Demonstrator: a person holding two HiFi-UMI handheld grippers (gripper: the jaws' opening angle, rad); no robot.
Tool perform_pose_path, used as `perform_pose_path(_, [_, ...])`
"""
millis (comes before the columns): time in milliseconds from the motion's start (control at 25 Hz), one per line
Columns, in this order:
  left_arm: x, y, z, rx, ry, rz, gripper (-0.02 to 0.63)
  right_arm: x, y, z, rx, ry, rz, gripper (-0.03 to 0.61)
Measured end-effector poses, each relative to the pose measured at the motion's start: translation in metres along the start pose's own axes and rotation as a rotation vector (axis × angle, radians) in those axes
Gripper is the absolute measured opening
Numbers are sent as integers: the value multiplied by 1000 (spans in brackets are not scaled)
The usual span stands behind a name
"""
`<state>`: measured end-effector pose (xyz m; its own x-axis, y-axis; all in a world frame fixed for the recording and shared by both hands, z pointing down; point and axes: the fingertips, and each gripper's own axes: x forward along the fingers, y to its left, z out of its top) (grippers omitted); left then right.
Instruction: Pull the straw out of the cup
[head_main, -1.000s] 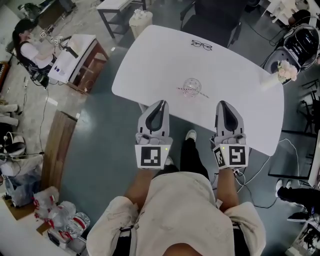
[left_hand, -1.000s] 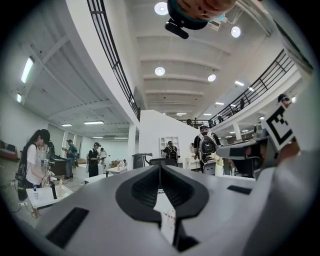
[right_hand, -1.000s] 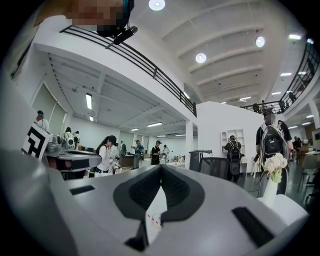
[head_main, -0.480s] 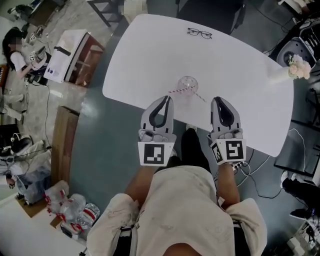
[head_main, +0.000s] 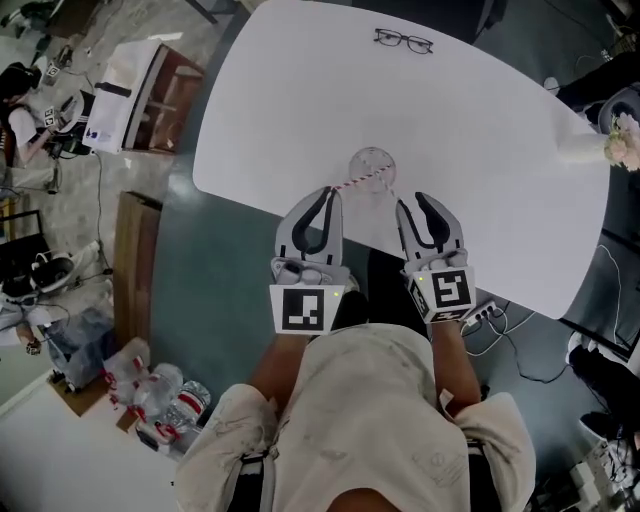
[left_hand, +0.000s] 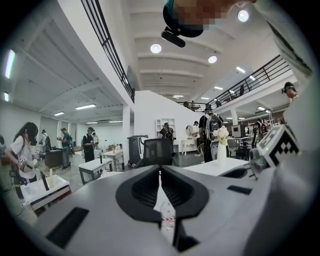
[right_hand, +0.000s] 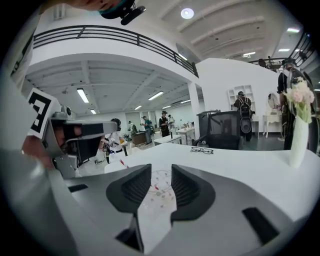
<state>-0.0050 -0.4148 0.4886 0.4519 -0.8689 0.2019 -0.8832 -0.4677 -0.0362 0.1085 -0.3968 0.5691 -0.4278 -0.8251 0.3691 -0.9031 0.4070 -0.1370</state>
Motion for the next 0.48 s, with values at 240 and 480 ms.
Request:
perform_pose_path(240, [11,1,-6,-12,28,22,12,22,2,-30,12,72,53,123])
perform_pose_path(480, [21,2,-12,2,53,34,12,36,-2,-45,5,96,83,114])
